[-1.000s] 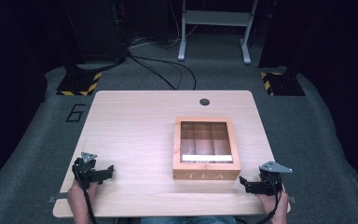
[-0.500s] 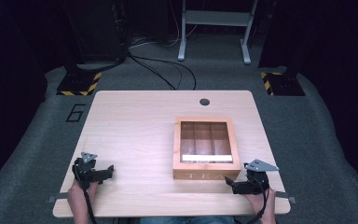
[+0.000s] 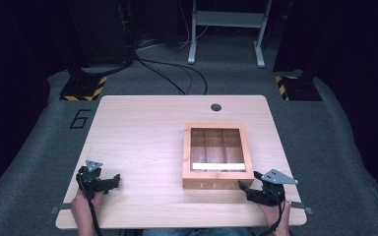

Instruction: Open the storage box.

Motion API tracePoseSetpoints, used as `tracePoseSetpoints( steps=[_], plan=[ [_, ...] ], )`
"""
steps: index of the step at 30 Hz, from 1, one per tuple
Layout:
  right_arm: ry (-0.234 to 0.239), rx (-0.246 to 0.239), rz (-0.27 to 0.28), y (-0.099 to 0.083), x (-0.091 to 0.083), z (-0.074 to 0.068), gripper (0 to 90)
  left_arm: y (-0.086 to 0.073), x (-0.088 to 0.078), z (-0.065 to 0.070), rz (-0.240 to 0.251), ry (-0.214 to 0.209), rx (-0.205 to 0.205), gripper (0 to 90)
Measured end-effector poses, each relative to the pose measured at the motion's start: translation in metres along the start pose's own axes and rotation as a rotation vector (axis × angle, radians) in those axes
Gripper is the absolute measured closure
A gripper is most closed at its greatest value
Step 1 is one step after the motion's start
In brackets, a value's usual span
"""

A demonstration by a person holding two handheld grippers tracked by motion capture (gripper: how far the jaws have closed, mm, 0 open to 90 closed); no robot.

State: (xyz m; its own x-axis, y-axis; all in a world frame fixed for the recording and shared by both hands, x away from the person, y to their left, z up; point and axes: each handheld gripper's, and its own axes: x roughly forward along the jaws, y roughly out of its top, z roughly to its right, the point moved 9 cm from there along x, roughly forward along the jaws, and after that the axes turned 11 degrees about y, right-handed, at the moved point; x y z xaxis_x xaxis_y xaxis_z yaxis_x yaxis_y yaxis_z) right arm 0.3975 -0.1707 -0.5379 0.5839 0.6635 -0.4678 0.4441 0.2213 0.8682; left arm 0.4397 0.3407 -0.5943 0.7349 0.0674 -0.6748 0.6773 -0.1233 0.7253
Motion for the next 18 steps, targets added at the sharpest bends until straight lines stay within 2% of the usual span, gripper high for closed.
tracePoseSetpoints(
  steps=[4,6,10,18],
  plan=[
    [-0.013,-0.007,0.006,0.0,-0.0002,-0.0015,30.8,0.0,0.0001,0.0,0.0,0.001,-0.001,0.5],
    [-0.02,-0.026,0.018,-0.0007,-0.0016,-0.0017,33.5,-0.0001,-0.0001,0.0002,-0.001,-0.001,-0.001,0.5],
    [-0.023,-0.021,0.028,-0.0009,-0.0029,-0.0023,35.1,0.0001,0.0001,0.0,0.0,0.001,-0.001,0.5],
    [-0.036,-0.041,0.035,0.0029,-0.0036,-0.0025,36.1,0.0001,0.0,0.0,0.001,0.0,0.0,0.5]
  ],
)
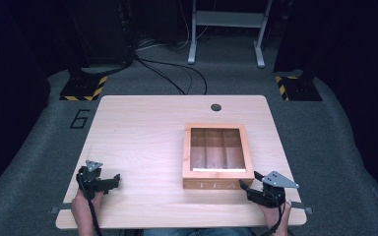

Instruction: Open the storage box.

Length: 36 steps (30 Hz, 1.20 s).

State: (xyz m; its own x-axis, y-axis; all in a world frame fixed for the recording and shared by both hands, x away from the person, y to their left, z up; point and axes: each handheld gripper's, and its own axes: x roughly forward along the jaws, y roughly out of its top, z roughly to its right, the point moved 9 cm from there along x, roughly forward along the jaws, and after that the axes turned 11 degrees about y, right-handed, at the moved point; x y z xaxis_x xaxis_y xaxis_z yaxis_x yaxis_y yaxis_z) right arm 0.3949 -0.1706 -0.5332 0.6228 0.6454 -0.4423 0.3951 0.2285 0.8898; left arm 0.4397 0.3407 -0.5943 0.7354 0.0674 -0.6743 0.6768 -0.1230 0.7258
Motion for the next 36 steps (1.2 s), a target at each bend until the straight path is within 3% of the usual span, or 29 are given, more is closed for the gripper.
tracePoseSetpoints(
  steps=[8,17,28,36],
  plan=[
    [-0.009,-0.005,0.03,0.006,-0.001,-0.001,35.9,0.0,0.0,0.0,0.0,0.0,0.0,0.5],
    [-0.057,-0.037,0.05,0.016,-0.003,0.003,36.2,0.0,0.0,0.0,-0.001,0.0,0.0,0.5],
    [-0.059,-0.032,0.084,0.023,-0.004,0.008,36.8,0.0,0.0,0.0,-0.002,-0.001,-0.002,0.5],
    [-0.076,-0.073,0.107,0.032,-0.004,0.012,37.2,0.0,0.0,0.0,0.0,0.0,0.0,0.5]
  ],
)
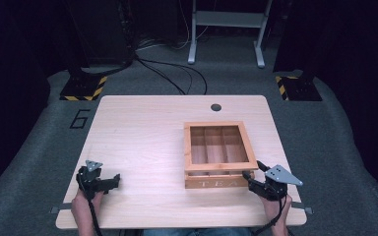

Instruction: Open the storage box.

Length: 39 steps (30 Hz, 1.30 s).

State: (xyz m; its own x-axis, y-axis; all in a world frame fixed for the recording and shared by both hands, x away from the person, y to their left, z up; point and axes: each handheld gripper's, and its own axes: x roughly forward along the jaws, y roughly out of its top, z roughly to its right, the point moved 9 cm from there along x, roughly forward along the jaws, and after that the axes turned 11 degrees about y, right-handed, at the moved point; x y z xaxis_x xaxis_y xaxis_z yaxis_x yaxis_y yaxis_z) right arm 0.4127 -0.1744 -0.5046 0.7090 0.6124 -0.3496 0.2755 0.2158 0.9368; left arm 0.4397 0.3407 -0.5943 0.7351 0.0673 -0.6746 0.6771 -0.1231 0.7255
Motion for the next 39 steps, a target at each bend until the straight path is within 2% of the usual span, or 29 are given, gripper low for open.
tracePoseSetpoints(
  steps=[5,11,16,19,24,27,39],
  plan=[
    [-0.014,-0.012,0.017,0.004,0.001,0.002,38.0,0.0,0.0,0.0,-0.003,-0.001,-0.002,0.5],
    [-0.041,-0.017,0.075,0.015,0.003,0.006,41.6,0.0,0.0,0.0,-0.002,-0.001,-0.002,0.5],
    [-0.051,-0.021,0.091,0.018,0.005,0.008,43.5,0.0,0.0,0.0,-0.001,0.0,0.0,0.5],
    [-0.078,-0.019,0.112,0.021,0.005,0.01,47.6,0.0,0.0,0.0,-0.001,0.0,0.001,0.4],
    [-0.092,-0.02,0.128,0.023,0.005,0.013,52.6,0.0,0.0,0.0,0.0,0.0,0.0,0.5],
    [-0.091,0.012,0.159,0.026,0.003,0.017,61.5,0.0,0.0,0.0,0.0,0.0,0.0,0.5],
    [-0.087,0.033,0.189,0.04,0.002,0.021,62.8,0.0,0.0,0.0,0.001,0.0,0.0,0.5]
  ],
)
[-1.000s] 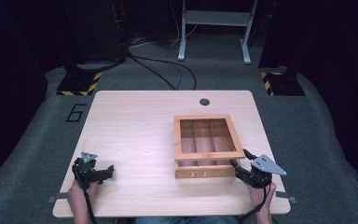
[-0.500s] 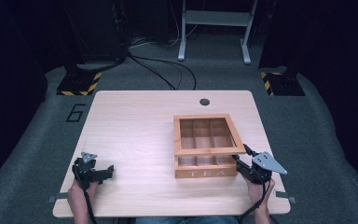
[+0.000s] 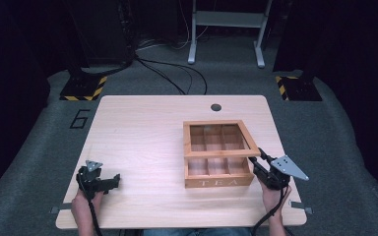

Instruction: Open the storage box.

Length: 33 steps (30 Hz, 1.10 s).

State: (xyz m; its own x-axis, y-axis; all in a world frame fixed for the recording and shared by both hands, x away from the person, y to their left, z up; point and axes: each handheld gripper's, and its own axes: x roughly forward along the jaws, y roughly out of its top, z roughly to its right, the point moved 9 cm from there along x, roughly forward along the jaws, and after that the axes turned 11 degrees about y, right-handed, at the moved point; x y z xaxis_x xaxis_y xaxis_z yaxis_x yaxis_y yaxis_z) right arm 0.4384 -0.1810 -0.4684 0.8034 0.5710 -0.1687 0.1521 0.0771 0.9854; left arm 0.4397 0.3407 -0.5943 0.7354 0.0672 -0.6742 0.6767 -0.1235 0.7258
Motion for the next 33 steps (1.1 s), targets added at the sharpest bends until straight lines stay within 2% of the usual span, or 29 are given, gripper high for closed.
tracePoseSetpoints(
  steps=[8,20,33],
  plan=[
    [0.003,0.001,0.008,0.014,0.003,0.003,62.9,0.0,0.0,0.0,-0.001,0.0,0.0,0.5],
    [0.009,0.021,-0.008,0.042,0.012,0.01,62.8,0.0,0.0,0.0,0.0,0.0,0.0,0.5],
    [0.017,0.024,-0.022,0.059,0.019,0.016,62.9,0.0,0.0,0.0,0.0,0.0,0.0,0.5]
  ],
)
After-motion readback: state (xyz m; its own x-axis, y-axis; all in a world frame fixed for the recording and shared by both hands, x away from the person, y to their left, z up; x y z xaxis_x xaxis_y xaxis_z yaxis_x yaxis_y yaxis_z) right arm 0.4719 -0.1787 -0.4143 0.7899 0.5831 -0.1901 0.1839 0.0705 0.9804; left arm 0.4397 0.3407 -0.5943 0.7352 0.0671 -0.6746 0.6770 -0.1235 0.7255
